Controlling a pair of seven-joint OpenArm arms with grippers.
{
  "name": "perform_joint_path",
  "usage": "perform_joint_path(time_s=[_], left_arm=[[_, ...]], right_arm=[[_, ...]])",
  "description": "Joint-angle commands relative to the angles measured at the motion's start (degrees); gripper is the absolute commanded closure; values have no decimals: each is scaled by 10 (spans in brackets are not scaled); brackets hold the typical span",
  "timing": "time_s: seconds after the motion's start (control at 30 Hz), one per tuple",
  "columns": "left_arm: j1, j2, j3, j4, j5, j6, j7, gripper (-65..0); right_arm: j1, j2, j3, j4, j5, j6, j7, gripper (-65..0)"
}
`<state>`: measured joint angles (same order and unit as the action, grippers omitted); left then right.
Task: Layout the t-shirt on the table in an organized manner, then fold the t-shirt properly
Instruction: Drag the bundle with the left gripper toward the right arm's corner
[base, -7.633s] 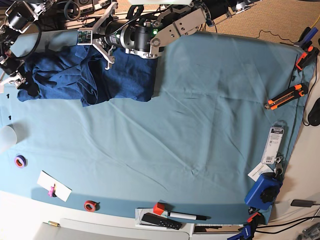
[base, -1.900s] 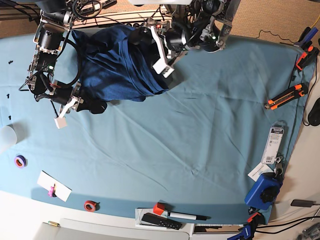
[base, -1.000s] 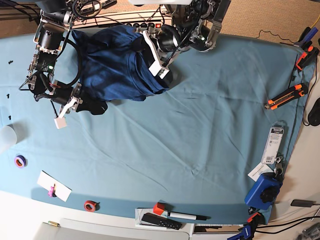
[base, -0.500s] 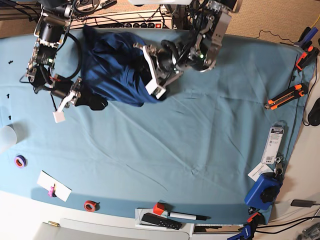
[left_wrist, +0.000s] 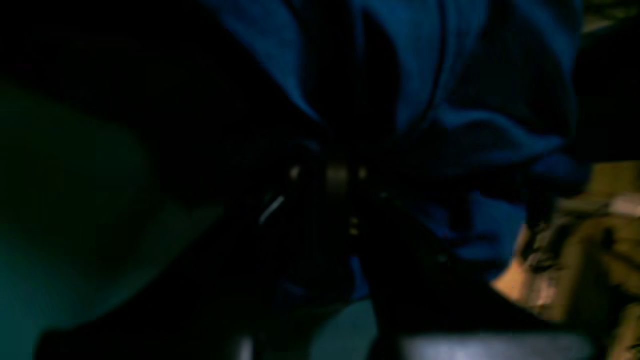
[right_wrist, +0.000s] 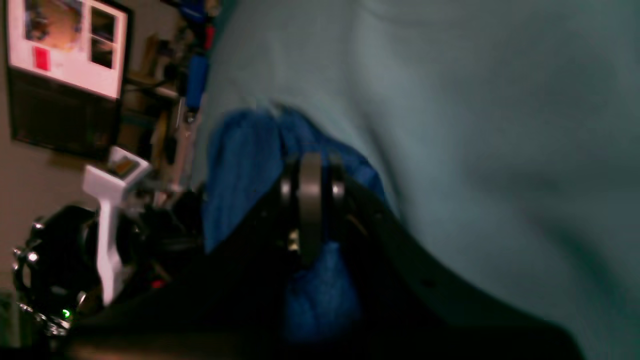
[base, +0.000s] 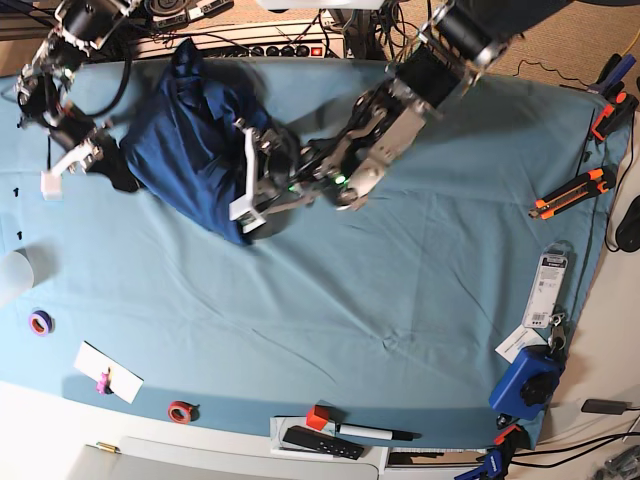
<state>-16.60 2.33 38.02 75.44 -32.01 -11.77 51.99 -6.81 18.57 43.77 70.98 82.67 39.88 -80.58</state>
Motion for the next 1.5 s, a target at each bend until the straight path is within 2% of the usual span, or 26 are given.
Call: perform_joint_path(time_s=[0.0,0.2,0.4,0.67,0.97,1.0,1.07,1.1,1.13,1.23,1.37,1.47], left_arm=[[-25,15,4,2,10,8,-11,0],[-94,67,9,-72,10,-15,-32,0],[-155,67,17,-147,7,-23,-69,0],[-188,67,17,-158,14,-22,-98,0],[-185,67,17,-158,14,-23,-100,0],[-185,67,17,-158,14,-23,-99,-7],[-185,67,17,-158,14,-23,-98,-201],[-185,67,17,-158,14,-23,-98,-283],[-186,67,17,-158,14,-23,-96,-331],[-190,67,17,-158,14,-23,-79,-343],[-211,67,17,-157,11,-40,-46,-343],[-238,67,15,-152,-14,-49,-21,-343]], right_arm=[[-6,9,13,10,23,1,6,0],[-58,-13,64,10,23,1,6,0],[-68,-64,118,10,23,1,6,0],[-68,-97,125,10,23,1,6,0],[-65,-103,125,10,23,1,6,0],[-65,-102,125,10,23,1,6,-41],[-62,-97,125,10,23,1,6,-194],[-62,-92,125,10,23,1,6,-245],[-60,-86,125,10,23,1,6,-262],[-49,-63,126,10,23,1,6,-262],[-20,-31,126,10,23,1,6,-262],[12,-9,126,10,23,1,6,-262]])
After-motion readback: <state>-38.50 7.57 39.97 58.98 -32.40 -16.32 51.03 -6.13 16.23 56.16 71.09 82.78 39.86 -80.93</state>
